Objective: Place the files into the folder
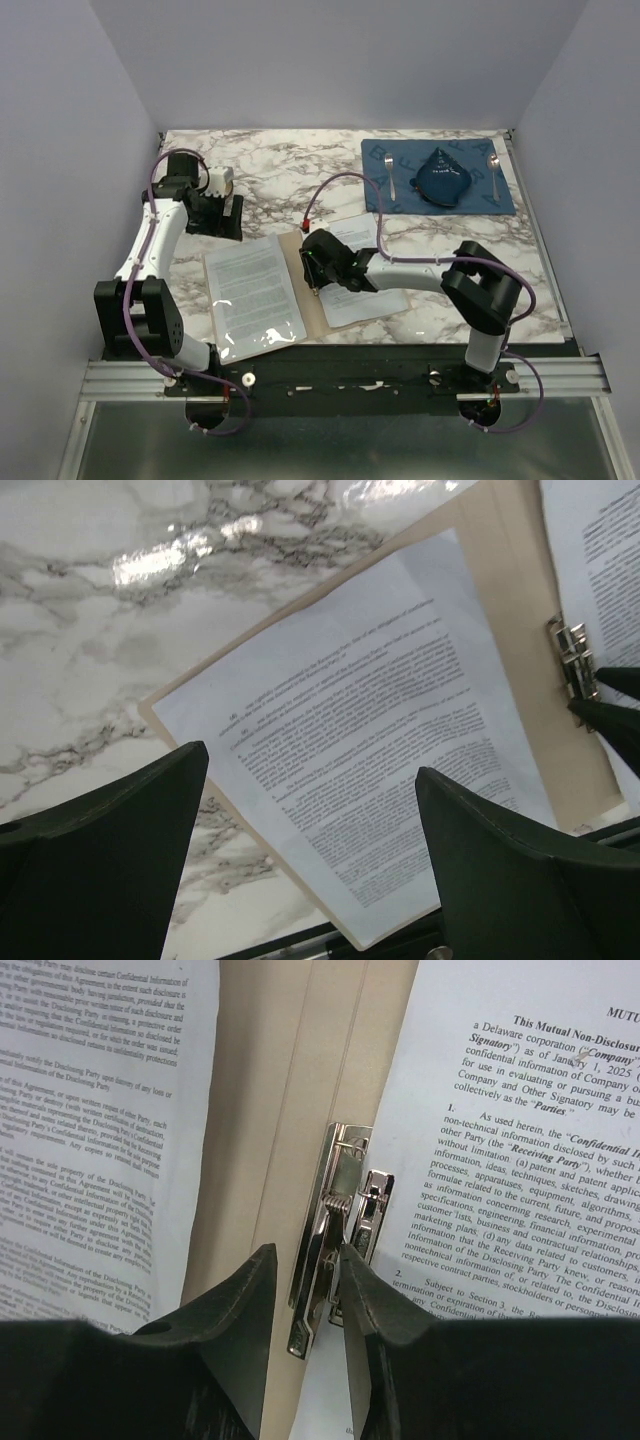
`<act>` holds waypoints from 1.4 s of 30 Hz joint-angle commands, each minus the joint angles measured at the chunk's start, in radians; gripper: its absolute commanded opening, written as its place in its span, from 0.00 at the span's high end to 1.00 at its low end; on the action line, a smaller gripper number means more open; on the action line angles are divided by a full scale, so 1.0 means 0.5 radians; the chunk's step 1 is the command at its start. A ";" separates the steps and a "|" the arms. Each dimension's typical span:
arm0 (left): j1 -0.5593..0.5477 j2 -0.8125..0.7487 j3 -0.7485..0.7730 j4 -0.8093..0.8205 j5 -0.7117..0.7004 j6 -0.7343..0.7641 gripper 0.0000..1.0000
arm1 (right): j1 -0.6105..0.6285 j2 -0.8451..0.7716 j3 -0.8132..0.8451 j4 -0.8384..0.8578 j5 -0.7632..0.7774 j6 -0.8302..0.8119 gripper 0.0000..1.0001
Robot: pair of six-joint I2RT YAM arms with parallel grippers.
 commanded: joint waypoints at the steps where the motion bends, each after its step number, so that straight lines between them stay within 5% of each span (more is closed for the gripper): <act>1: 0.127 -0.099 -0.124 -0.063 0.106 0.176 0.01 | 0.008 0.083 0.103 -0.144 0.092 -0.057 0.61; 30: 0.501 -0.191 -0.351 -0.079 0.146 0.440 0.01 | 0.042 0.331 0.471 -0.656 0.156 0.026 0.69; 42: 0.560 -0.200 -0.397 -0.073 0.137 0.492 0.01 | 0.051 0.570 0.729 -1.114 0.347 0.268 0.92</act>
